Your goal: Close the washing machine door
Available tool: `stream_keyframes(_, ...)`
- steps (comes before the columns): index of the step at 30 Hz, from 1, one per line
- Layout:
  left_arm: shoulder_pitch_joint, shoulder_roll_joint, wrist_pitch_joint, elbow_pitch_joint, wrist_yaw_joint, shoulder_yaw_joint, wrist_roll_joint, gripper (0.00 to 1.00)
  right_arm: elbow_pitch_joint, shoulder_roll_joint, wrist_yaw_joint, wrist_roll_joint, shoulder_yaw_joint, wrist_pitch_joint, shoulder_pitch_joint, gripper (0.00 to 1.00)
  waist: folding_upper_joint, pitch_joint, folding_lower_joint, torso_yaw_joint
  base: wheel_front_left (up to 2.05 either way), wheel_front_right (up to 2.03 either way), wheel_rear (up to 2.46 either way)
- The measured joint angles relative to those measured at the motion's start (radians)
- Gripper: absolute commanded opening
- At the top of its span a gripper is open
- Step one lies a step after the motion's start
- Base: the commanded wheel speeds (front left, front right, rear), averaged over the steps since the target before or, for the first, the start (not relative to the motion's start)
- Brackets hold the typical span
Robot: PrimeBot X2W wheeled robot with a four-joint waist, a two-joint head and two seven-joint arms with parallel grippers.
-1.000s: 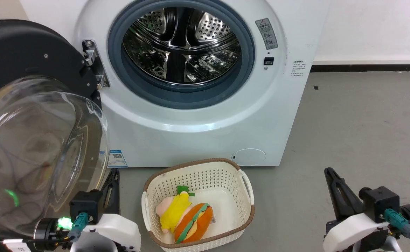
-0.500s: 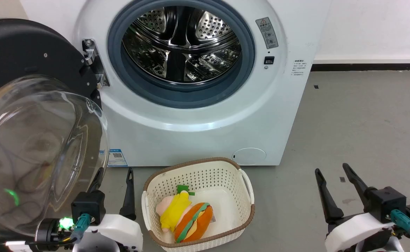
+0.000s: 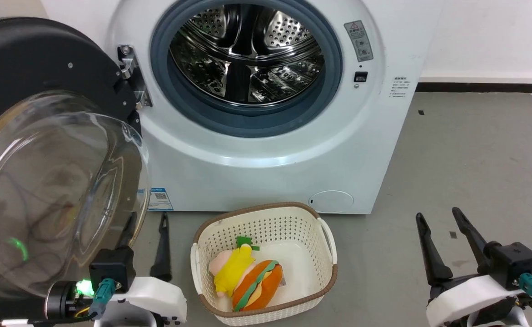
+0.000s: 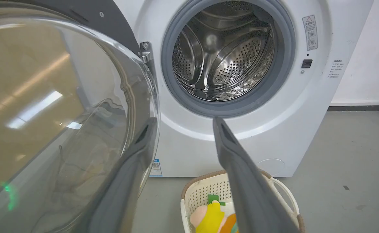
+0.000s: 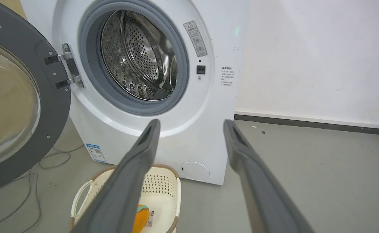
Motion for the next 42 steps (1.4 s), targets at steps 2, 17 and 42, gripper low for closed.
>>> stream_keyframes(2, -0.002, 0.0, -0.006, -0.007, 0.0, -0.002, -0.001, 0.0, -0.001, 0.0, 0.0, 0.007, -0.003, -0.005, 0.0, 1.0, 0.0, 0.001, 0.0, 0.009, 0.0, 0.0, 0.0)
stream_keyframes(17, -0.065, 0.0, -0.044, -0.16, -0.025, 0.098, -0.102, 0.0, -0.014, 0.0, 0.0, 0.055, -0.025, -0.044, 0.012, 1.0, 0.0, 0.019, 0.0, 0.123, 0.0, 0.0, 0.0)
stream_keyframes(42, -0.378, 0.183, 0.019, -0.09, -0.095, 0.407, -0.455, 0.0, -0.018, 0.0, 0.0, 0.103, -0.078, -0.096, 0.025, 1.0, 0.0, 0.072, 0.0, 0.283, 0.0, 0.0, 0.0)
